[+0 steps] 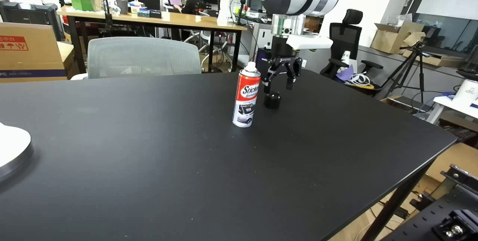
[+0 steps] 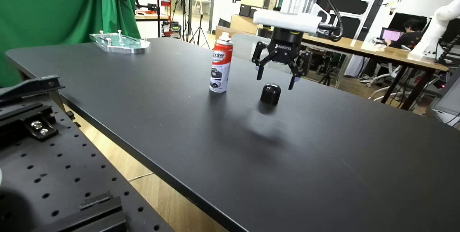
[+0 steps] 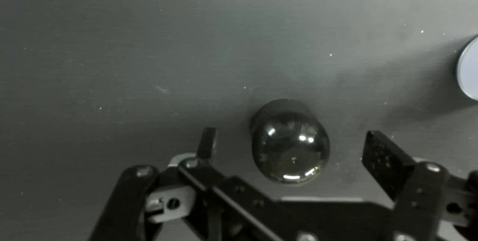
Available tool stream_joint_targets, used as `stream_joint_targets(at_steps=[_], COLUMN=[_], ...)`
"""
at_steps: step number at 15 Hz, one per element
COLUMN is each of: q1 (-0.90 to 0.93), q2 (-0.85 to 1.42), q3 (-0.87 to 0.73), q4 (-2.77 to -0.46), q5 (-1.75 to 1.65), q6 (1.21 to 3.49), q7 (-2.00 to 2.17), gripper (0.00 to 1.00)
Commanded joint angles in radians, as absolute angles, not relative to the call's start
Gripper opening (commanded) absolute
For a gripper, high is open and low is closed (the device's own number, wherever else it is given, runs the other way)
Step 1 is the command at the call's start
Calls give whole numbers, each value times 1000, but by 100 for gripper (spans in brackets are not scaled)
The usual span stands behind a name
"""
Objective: Put the black cap on the white can
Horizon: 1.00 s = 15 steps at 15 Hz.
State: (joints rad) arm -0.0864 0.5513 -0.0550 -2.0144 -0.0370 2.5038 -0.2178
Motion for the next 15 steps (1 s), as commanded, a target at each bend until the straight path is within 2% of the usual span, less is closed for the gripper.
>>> stream_joint_targets(at_steps=[1,3,4,5,6,11,15], q1=[-88,-88,-89,-89,-89,-89,-62], q2=[602,622,630,637,643,648,581], q3=[-53,-53,-51,-51,-51,-46,-57], q4=[-1950,-1927,-1919,-1910,-1903,-1892,-1941], q5=[-51,-52,-50,-51,-50,-52,-85], q6=[2496,2491,2494,2493,2493,2492,2491], q7=[-185,-185,-186,-187,-188,-196,-183], gripper=[100,100,75,73,67,32,32])
